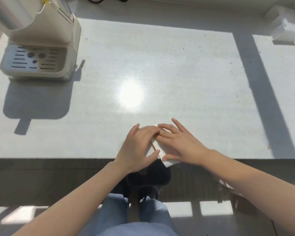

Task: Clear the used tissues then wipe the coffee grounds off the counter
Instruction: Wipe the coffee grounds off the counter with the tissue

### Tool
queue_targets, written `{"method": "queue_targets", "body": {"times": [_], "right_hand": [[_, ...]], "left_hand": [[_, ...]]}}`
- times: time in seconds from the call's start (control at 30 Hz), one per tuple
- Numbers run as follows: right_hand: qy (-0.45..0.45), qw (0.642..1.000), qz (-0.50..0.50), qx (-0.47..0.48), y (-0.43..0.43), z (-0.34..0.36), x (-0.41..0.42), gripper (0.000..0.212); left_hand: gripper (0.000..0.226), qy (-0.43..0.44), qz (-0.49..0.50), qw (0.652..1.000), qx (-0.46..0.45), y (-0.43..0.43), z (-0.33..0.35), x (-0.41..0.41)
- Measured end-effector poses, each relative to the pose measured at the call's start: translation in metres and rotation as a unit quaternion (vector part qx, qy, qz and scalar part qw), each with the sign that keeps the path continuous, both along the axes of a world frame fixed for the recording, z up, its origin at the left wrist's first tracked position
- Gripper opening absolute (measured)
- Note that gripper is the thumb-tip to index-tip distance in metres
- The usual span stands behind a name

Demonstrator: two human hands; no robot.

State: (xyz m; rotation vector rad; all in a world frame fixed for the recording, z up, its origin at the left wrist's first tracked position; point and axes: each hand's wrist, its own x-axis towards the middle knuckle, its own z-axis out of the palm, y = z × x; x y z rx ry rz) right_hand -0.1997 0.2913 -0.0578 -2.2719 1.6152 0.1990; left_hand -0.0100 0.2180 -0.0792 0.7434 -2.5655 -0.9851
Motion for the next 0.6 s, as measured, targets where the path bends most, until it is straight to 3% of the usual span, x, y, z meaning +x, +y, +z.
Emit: {"method": "queue_targets", "body": {"times": [0.1,0.2,0.4,0.6], "right_hand": [[-0.005,1.0,-0.024,-0.015,0.006,-0.003,0.008,0.069],[-0.006,0.998,-0.056,-0.029,0.011,-0.005,0.017,0.078],[-0.004,0.989,-0.124,-0.075,0.017,-0.017,0.045,0.087],[-0.017,0.972,-0.186,-0.142,0.022,-0.031,0.06,0.083]], "left_hand": [[0.086,-0.089,-0.008,0.994,-0.062,0.017,-0.005,0.007],[0.104,-0.145,0.009,0.985,-0.092,0.021,-0.008,0.013],[0.091,-0.181,0.043,0.973,-0.136,0.019,-0.007,0.022],[0.076,-0.146,0.012,0.985,-0.089,0.015,-0.009,0.036]]}}
